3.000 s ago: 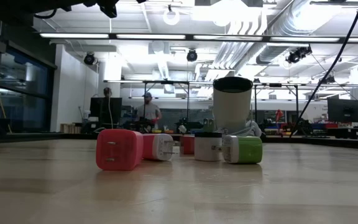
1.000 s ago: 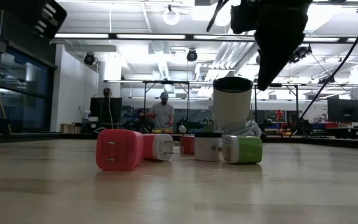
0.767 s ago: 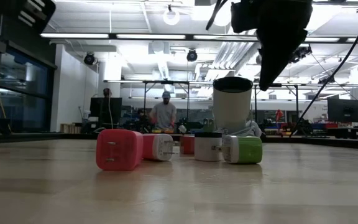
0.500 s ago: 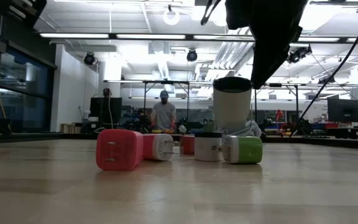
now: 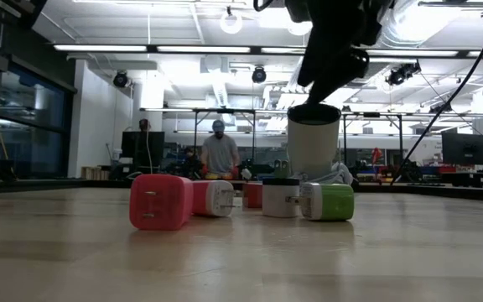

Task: Pick & Place Office items
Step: Put the black digital timer into the green bin

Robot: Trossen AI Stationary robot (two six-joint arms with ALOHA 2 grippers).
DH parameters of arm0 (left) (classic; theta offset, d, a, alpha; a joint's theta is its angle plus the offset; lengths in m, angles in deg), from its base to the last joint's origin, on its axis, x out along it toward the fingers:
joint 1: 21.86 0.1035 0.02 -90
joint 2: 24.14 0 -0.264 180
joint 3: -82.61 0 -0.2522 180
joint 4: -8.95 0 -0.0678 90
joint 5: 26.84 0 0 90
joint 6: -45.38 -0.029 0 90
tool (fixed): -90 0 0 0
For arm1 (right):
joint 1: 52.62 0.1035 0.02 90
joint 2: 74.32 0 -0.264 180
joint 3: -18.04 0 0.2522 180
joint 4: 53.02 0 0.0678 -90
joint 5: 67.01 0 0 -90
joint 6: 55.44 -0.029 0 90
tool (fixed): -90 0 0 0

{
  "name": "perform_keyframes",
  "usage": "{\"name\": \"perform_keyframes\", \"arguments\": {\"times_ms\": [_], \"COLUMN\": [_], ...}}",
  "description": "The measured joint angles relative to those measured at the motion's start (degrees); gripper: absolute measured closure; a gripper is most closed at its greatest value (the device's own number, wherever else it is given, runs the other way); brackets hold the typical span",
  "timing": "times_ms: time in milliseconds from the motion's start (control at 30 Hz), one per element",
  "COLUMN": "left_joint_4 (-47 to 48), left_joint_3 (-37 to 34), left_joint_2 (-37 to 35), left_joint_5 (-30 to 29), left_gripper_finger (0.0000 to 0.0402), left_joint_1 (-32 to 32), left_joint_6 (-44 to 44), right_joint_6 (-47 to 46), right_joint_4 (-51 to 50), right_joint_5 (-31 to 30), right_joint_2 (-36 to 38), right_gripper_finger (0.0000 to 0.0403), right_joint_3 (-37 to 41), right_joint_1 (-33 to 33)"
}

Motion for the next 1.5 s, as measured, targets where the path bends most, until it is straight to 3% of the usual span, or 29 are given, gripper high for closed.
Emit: {"name": "perform_keyframes", "arguments": {"times_ms": [433, 633, 1033, 1500], "left_joint_4": [1.4, 6.5, 19.5, 27.8], "left_joint_3": [0.0, 0.0, 0.0, 0.0], "left_joint_2": [0.0, 0.0, 0.0, 0.0], "left_joint_5": [0.9, 1.1, 10.0, 10.3], "left_gripper_finger": [0.0247, 0.0247, 0.0247, 0.0247], "left_joint_1": [-3.0, -3.9, -4.1, -7.6], "left_joint_6": [0.6, 0.6, 0.7, 13.0], "right_joint_6": [0.0, 0.0, 0.0, 0.0], "right_joint_4": [3.7, 5.1, 5.3, 5.3], "right_joint_5": [0.0, 0.0, 0.0, 0.0], "right_joint_2": [0.0, 0.0, 0.0, 0.0], "right_gripper_finger": [0.0139, 0.0139, 0.0139, 0.0139], "right_joint_3": [0.0, 0.0, 0.0, 0.0], "right_joint_1": [0.0, 0.0, 0.0, 0.0]}}
